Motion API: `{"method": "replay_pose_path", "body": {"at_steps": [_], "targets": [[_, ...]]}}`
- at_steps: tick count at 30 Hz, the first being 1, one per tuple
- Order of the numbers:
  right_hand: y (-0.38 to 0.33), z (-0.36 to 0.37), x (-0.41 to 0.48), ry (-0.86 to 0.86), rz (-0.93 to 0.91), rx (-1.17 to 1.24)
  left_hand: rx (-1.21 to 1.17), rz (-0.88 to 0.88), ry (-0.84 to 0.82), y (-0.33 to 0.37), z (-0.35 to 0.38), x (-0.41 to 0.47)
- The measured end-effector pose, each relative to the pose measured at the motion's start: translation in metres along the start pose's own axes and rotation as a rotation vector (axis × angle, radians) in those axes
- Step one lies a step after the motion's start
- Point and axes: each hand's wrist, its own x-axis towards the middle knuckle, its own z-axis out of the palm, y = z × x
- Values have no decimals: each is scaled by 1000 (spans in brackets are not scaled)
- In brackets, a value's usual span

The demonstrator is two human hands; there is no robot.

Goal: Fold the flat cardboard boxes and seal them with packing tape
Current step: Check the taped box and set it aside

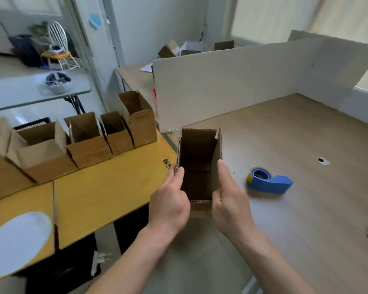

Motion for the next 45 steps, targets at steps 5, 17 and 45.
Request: {"method": "replay_pose_path", "body": {"at_steps": [5, 17, 45], "targets": [[-52, 70, 15, -84, -115, 19, -13, -89, 72, -73, -48, 3], [-154, 205, 33, -383, -290, 60, -17, -384, 231, -195, -144, -14], [-341, 431, 6, -1010, -572, 216, 177, -902, 511, -380, -302, -78]]}}
